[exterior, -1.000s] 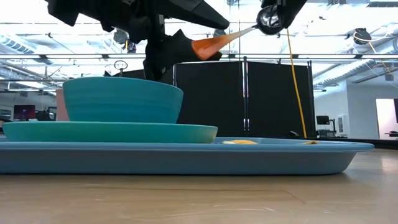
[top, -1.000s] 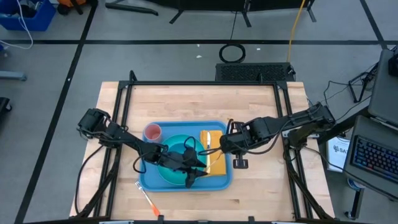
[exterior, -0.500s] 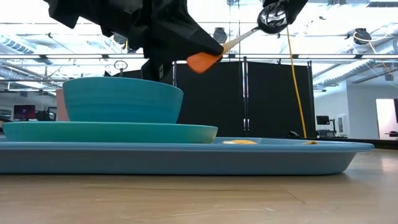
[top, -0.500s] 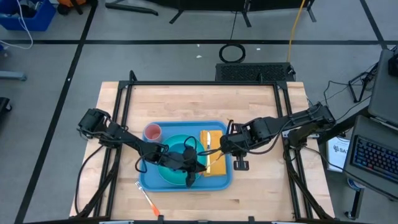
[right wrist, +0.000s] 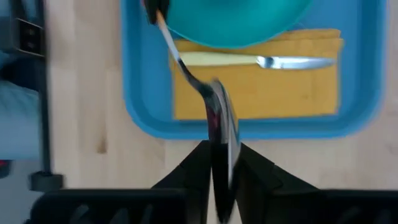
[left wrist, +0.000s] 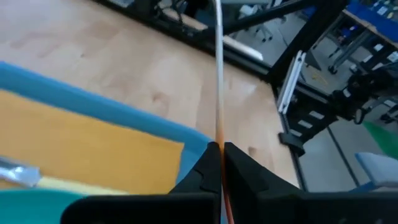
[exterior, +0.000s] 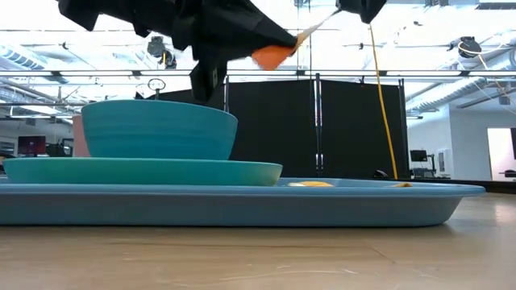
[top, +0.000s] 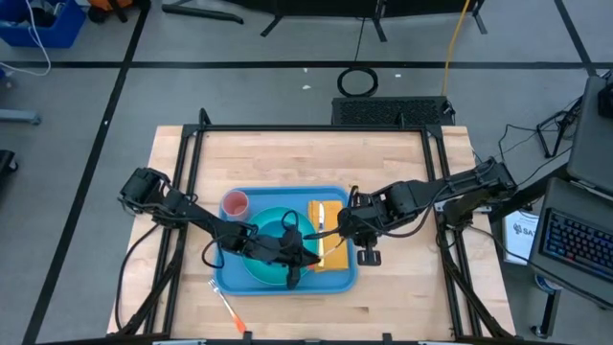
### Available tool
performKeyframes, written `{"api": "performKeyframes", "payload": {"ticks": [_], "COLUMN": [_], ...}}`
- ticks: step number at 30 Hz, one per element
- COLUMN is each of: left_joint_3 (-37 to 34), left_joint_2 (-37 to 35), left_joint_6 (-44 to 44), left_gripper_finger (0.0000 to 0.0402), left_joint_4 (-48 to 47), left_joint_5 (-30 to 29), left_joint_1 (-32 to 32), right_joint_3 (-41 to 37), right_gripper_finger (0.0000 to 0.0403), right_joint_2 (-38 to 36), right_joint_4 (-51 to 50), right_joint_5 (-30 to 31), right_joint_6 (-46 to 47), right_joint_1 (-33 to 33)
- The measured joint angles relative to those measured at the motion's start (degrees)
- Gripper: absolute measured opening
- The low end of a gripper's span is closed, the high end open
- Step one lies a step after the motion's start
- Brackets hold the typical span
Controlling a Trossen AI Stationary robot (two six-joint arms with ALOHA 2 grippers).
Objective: Set up tray
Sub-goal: Put the orange spoon on the yellow napkin to the right of the yellow knife
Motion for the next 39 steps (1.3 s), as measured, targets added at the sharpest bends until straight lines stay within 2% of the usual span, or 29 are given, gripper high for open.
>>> {"api": "performKeyframes", "payload": {"ticks": [6,10,13,16,20,22,26,33,39], "left_joint_3": [0.15,0.16,0.17,0.15,0.18,0.15,0.15,0.15,0.15], "left_joint_2": [-0.12,-1.03,-1.19,-1.77,-1.85,-1.85,-1.87,-1.85,-1.85], "left_joint_6": [1.45,2.52,2.87,3.96,7.67,10.1,11.38,11.07,10.98], "left_gripper_finger": [0.0005,0.0005,0.0005,0.0005,0.0005,0.0005,0.0005,0.0005,0.0005], "left_joint_4": [1.76,2.01,2.17,2.72,8.18,12.07,15.33,19.21,20.32], "left_joint_5": [-1.08,-4.52,-6.28,-9.58,-12.67,-13.47,-13.55,-11.17,-8.66], "left_joint_1": [-0.09,-0.65,-0.64,-0.97,-0.88,-0.86,-0.19,1.13,1.13], "right_joint_3": [-0.02,-0.11,-0.11,-0.11,-4.27,-8.44,-20.05,-46.62,-61.89], "right_gripper_finger": [0.0082,0.0115,0.0139,0.0157,0.0168,0.0168,0.0166,0.0169,0.0165], "right_joint_2": [0.02,-0.79,-2.77,-4.76,-8.72,-11.34,-17.62,-25.8,-26.97], "right_joint_4": [-1.3,-6.27,-6.03,-2.64,6.3,10.55,24.65,69.86,100.81], "right_joint_5": [-1.29,4.48,7.67,8.44,17.5,19.68,22.55,21.16,20.37], "right_joint_6": [1.8,4.43,6.51,8.15,10.16,10.21,9.97,5.67,2.14], "right_joint_1": [0.55,1.33,2.03,3.03,6.95,8.3,9.59,9.16,7.02]}}
